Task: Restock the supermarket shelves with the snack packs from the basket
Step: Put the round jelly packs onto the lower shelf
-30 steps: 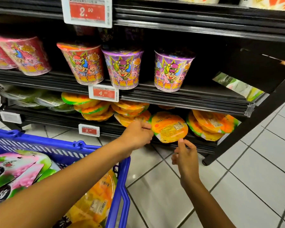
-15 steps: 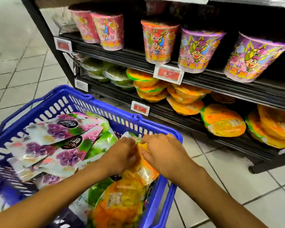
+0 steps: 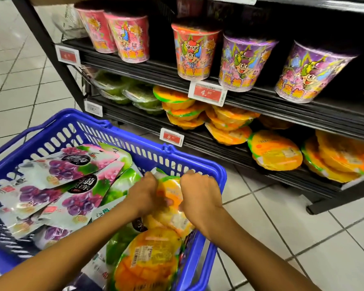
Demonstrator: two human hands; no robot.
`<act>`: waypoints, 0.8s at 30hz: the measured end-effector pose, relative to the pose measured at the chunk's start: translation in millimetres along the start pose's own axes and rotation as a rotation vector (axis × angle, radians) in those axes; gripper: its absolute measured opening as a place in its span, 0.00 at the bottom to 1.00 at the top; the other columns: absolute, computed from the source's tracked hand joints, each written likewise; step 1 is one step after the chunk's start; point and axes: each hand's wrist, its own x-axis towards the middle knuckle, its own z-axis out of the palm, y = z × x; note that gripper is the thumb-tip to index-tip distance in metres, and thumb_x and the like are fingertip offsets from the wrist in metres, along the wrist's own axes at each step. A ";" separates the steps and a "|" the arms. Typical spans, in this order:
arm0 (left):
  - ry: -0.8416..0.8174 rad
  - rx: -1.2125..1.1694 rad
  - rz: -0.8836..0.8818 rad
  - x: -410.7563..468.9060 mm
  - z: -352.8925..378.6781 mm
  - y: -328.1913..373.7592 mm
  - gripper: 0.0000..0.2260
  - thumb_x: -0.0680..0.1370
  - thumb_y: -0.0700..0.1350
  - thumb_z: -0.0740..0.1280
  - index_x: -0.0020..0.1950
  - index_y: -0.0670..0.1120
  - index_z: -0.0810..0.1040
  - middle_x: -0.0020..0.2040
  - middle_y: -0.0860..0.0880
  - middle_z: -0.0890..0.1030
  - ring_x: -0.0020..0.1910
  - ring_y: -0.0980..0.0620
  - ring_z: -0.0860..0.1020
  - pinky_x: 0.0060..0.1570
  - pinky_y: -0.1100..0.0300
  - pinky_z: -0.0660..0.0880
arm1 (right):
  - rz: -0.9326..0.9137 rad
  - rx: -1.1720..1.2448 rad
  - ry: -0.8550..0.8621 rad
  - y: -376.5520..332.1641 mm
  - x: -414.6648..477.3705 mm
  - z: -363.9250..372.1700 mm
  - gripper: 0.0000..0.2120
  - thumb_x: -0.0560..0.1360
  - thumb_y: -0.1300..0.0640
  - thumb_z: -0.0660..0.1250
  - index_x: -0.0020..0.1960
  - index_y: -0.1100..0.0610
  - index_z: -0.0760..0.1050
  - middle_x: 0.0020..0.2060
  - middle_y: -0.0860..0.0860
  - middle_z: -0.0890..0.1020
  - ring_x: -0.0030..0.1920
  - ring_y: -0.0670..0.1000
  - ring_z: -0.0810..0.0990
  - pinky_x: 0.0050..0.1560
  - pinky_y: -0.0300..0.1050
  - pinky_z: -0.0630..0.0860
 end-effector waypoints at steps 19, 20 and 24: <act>-0.378 -0.999 0.046 -36.3 -72.4 47.3 0.27 0.67 0.60 0.67 0.57 0.42 0.79 0.50 0.43 0.86 0.47 0.47 0.85 0.46 0.54 0.83 | 0.107 1.522 0.348 60.7 -40.3 -5.3 0.12 0.71 0.37 0.64 0.49 0.41 0.77 0.32 0.39 0.81 0.31 0.37 0.79 0.26 0.28 0.70; -0.375 -1.007 0.043 -35.3 -71.0 60.8 0.24 0.69 0.59 0.67 0.56 0.42 0.80 0.48 0.44 0.86 0.45 0.49 0.86 0.44 0.55 0.83 | 0.136 1.550 0.389 65.8 -43.2 -4.6 0.09 0.73 0.39 0.65 0.47 0.42 0.77 0.29 0.38 0.79 0.28 0.37 0.77 0.24 0.27 0.67; -0.299 -0.989 0.129 -23.3 -62.2 108.9 0.15 0.79 0.52 0.65 0.48 0.40 0.80 0.42 0.43 0.85 0.35 0.50 0.83 0.35 0.59 0.82 | 0.323 1.669 0.604 89.9 -47.7 0.6 0.13 0.80 0.47 0.62 0.38 0.45 0.78 0.24 0.38 0.75 0.24 0.38 0.74 0.23 0.27 0.64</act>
